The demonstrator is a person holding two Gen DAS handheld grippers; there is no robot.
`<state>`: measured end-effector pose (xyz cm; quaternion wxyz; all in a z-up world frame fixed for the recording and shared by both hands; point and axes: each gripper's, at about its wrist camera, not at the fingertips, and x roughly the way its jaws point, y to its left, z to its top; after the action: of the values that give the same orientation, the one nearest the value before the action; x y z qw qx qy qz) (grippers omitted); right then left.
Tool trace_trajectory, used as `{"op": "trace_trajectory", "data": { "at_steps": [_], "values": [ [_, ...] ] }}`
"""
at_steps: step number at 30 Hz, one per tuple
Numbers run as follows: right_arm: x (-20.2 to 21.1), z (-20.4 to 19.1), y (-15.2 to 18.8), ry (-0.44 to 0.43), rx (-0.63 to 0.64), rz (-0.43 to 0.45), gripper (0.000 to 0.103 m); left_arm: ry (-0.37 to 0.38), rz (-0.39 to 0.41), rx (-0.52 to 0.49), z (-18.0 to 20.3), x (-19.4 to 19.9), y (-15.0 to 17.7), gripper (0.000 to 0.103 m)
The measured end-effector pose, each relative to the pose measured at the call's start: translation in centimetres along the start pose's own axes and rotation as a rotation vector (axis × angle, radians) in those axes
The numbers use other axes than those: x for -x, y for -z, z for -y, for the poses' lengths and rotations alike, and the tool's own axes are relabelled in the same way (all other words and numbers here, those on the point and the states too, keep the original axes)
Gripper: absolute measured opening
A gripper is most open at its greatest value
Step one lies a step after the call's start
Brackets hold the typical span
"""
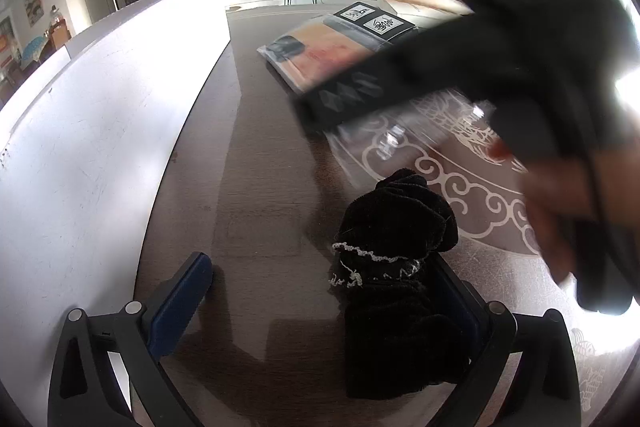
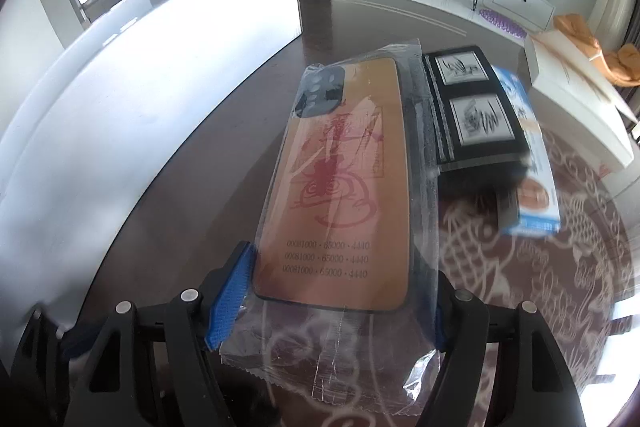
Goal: Organize objects
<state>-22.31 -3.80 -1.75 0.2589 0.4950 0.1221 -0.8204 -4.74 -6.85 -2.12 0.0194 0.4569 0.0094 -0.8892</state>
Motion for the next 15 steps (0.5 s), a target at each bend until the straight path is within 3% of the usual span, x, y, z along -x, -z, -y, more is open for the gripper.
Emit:
{"op": "trace_trajectory", "data": {
  "at_steps": [4,10,15],
  "values": [
    [2.3,1.8,3.9,-0.008,-0.035,0.031,0.072,0.000,0.000,0.000,0.0,0.0,0.0,0.103],
    [7.4,7.0,12.2,0.036,-0.217,0.086,0.069,0.000,0.000,0.000,0.0,-0.1,0.0,0.103],
    [11.8,6.8,20.4,0.109,-0.283,0.141,0.069,0.000,0.000,0.000,0.0,-0.1,0.0,0.103]
  ]
}}
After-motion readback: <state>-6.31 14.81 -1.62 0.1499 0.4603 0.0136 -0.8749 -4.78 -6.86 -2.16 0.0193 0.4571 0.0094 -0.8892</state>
